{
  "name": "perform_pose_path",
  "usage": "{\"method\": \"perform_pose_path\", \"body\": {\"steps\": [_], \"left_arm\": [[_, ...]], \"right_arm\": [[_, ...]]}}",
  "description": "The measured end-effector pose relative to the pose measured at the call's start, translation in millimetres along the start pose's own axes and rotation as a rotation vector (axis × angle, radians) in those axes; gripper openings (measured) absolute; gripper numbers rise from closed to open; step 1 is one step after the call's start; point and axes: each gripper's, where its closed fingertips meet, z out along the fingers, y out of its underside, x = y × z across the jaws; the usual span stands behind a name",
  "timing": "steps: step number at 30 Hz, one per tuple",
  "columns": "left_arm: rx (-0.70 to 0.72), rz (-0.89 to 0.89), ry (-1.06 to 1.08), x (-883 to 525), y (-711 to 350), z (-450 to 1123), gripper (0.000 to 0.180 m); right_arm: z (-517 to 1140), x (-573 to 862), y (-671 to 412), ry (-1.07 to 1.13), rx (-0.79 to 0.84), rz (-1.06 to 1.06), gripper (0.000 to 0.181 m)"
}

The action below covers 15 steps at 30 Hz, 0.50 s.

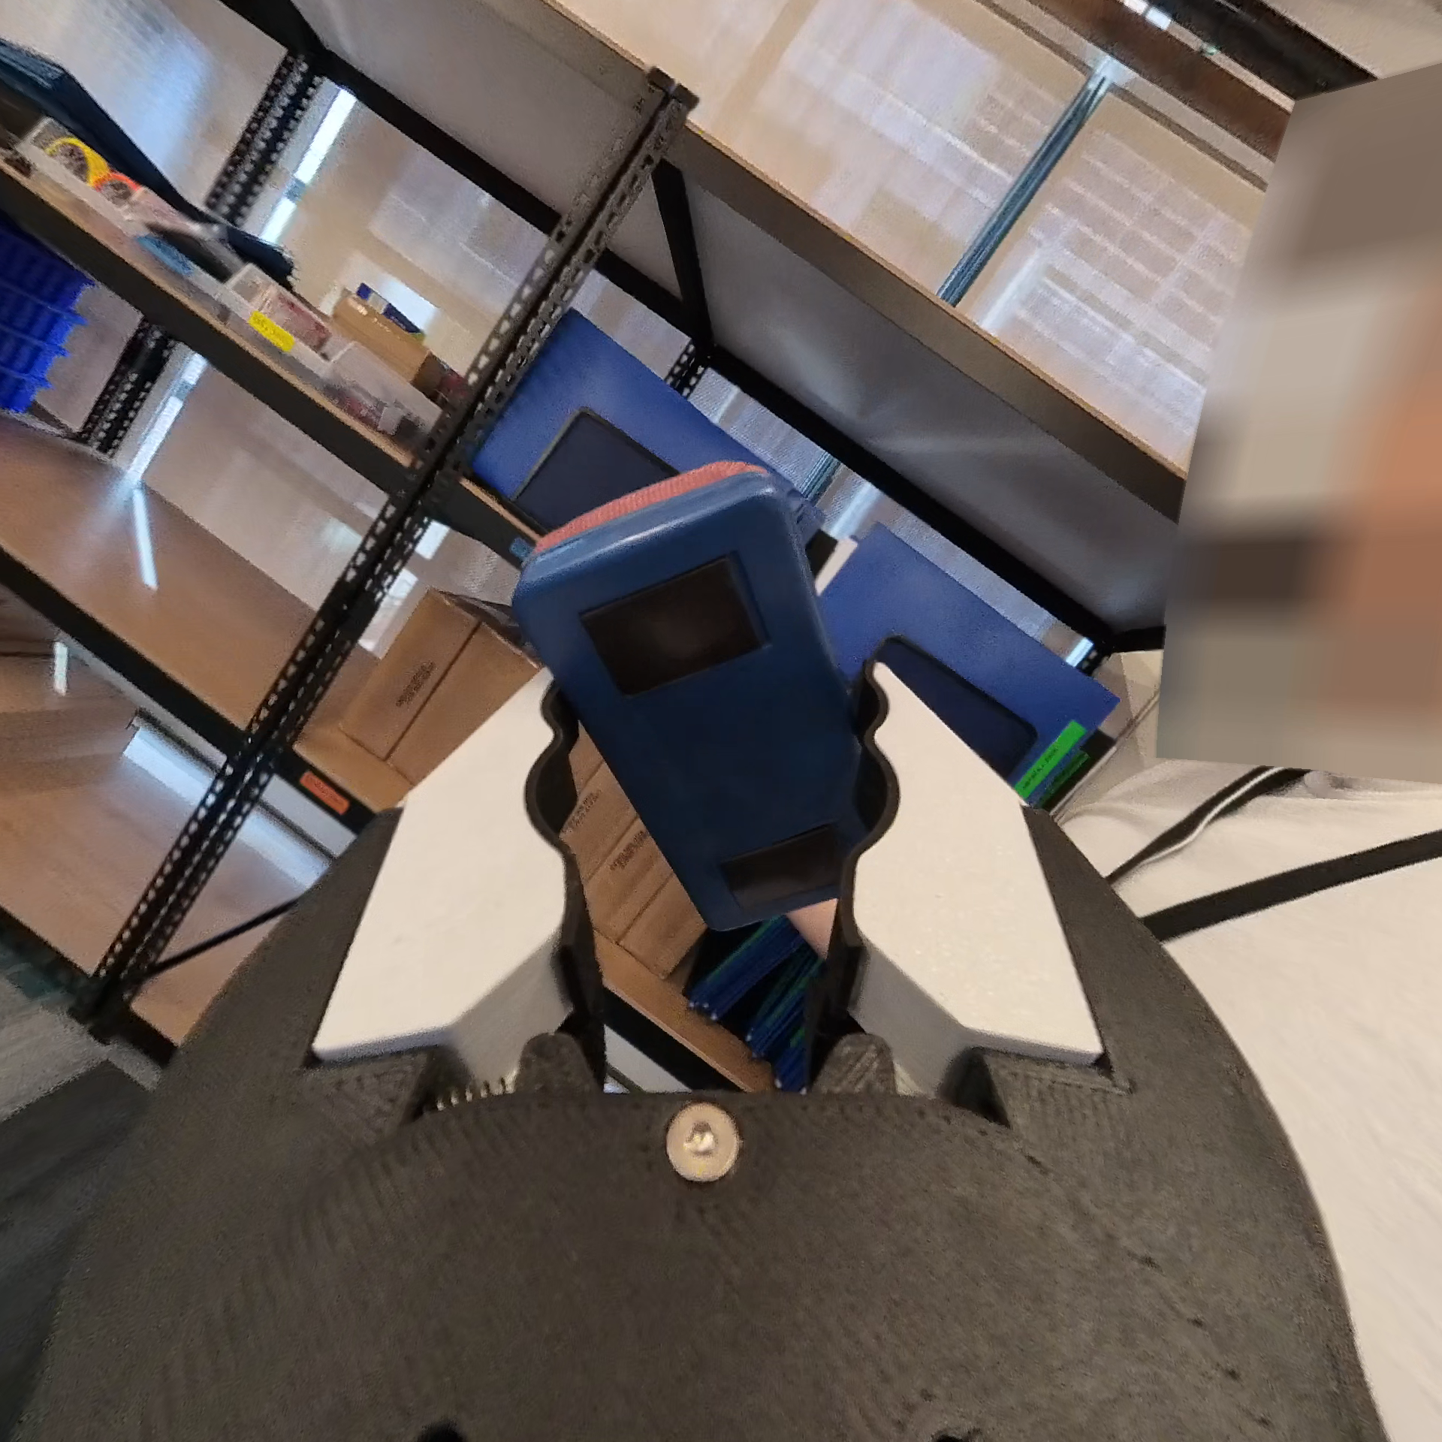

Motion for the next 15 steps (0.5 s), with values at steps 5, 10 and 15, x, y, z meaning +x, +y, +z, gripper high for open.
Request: {"method": "perform_pose_path", "body": {"steps": [5, 10, 15], "left_arm": [[-0.051, 0.037, 0.103, -103, -104, 94, 0.071], [-0.052, 0.054, 0.163, -217, -168, 185, 0.071], [0.048, 0.004, 0.137, -345, -216, 250, 0.07]], "right_arm": [[115, 71, 5, 0.089, -0.163, -0.048, 0.018], [232, 150, 19, 0.149, -0.241, -0.043, 0.018], [371, 295, -26, 0.262, -0.216, -0.171, 0.017]]}}
